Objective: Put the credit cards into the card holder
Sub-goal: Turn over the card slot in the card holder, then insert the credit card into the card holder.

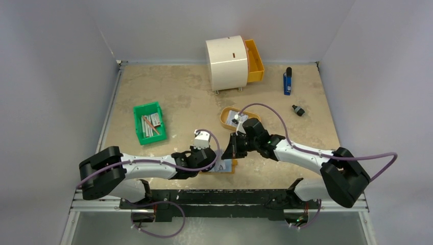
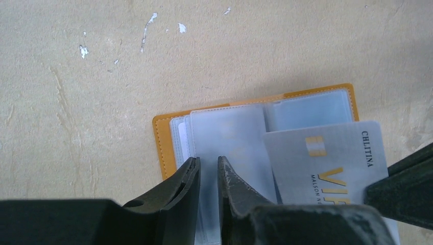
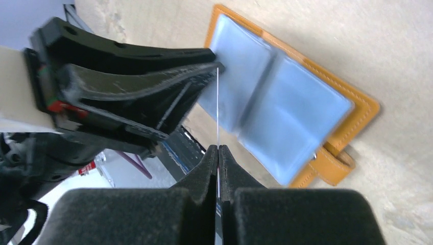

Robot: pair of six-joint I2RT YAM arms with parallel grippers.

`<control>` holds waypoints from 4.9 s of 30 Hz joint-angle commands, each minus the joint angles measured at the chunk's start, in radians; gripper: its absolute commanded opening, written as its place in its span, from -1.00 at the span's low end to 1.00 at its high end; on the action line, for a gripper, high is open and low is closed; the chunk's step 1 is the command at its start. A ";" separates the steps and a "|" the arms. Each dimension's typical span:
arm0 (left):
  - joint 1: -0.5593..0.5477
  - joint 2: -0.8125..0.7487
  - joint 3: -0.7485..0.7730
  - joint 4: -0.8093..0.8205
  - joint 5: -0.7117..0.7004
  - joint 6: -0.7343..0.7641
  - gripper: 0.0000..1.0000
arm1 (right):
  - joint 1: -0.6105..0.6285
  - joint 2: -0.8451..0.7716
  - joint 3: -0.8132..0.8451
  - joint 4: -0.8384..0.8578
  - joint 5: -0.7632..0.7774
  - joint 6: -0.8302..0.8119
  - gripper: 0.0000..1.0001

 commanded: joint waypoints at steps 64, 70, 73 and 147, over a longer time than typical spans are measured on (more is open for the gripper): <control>0.001 -0.039 -0.031 -0.052 0.021 -0.075 -0.69 | -0.048 0.075 -0.149 0.218 -0.123 0.133 -1.00; 0.001 -0.049 -0.034 -0.064 0.019 -0.078 -0.69 | -0.050 0.087 -0.153 0.230 -0.120 0.139 -1.00; 0.001 -0.053 -0.040 -0.065 0.018 -0.080 -0.69 | -0.050 0.102 -0.156 0.241 -0.124 0.140 -1.00; 0.001 -0.086 -0.047 -0.088 0.022 -0.088 -0.71 | -0.061 0.215 -0.131 0.418 -0.030 0.157 -1.00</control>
